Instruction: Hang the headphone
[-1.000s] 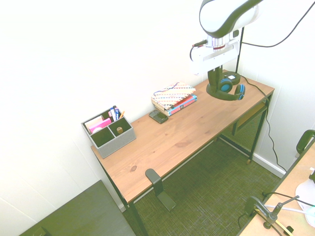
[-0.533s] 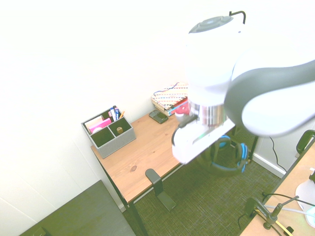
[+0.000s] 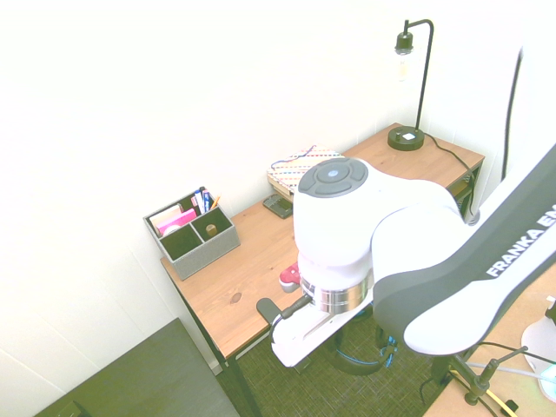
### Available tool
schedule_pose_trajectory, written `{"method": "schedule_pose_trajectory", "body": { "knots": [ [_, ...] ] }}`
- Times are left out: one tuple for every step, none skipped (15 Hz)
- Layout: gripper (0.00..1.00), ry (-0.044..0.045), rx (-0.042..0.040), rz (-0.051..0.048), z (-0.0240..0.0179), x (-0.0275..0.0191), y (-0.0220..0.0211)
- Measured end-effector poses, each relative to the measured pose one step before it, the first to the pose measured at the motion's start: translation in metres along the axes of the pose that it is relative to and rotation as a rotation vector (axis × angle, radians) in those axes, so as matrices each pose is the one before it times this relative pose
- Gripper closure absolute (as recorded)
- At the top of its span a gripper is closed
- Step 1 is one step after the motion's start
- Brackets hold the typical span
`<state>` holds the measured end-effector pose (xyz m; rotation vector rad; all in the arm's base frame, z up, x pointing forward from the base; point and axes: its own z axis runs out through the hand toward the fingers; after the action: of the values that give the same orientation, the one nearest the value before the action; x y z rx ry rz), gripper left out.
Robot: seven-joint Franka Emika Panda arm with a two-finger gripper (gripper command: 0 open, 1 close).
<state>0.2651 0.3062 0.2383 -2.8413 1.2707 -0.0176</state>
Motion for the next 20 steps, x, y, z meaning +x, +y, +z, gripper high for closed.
{"method": "schedule_pose_trajectory", "body": {
  "knots": [
    [1.0,-0.00382,-0.00883,-0.00553,0.01175,-0.00003,-0.00741],
    [1.0,-0.00073,-0.00661,-0.0073,0.0098,0.00115,-0.00976],
    [1.0,0.00615,-0.00556,-0.00662,0.00931,0.00346,-0.0115],
    [1.0,0.01202,-0.00148,-0.00508,0.00823,0.00405,-0.01186],
    [1.0,0.00704,-0.00138,-0.00118,0.00935,0.00307,-0.01203],
    [1.0,-0.00447,-0.00676,0.00016,0.01096,0.00017,-0.01156],
    [1.0,-0.00532,-0.00937,-0.00006,0.01022,-0.00317,-0.00923],
    [1.0,0.00056,-0.01135,-0.00123,0.01126,-0.00412,-0.0068],
    [1.0,0.00436,-0.01318,-0.00128,0.01244,-0.00336,-0.00482],
    [1.0,0.01909,-0.01241,-0.00225,0.01163,0.0004,-0.00377],
    [1.0,0.01689,-0.01031,0.00147,0.00926,0.00081,-0.00261],
    [1.0,0.01021,-0.00882,0.00759,0.00702,0.00121,-0.00205],
    [1.0,0.00961,-0.00487,0.00825,0.00475,0.0028,-0.0023],
    [0.0,0.0094,-0.00227,0.00879,0.00195,0.0029,-0.0023],
    [0.0,0.00786,-0.00257,0.00823,0.00025,0.00163,-0.00215],
    [0.0,0.01003,-0.00657,0.00715,-0.00016,0.00092,-0.00222],
    [0.0,0.01122,-0.00134,0.00301,-0.00059,0.00182,-0.00231],
    [0.0,0.00966,-0.00193,0.00258,0.0,0.00242,-0.00179],
    [0.0,0.0056,-0.00201,0.00409,0.00008,0.00186,-0.00164],
    [0.0,-0.00128,-0.00286,0.00873,-0.00038,0.00208,-0.00155]
  ]
}}
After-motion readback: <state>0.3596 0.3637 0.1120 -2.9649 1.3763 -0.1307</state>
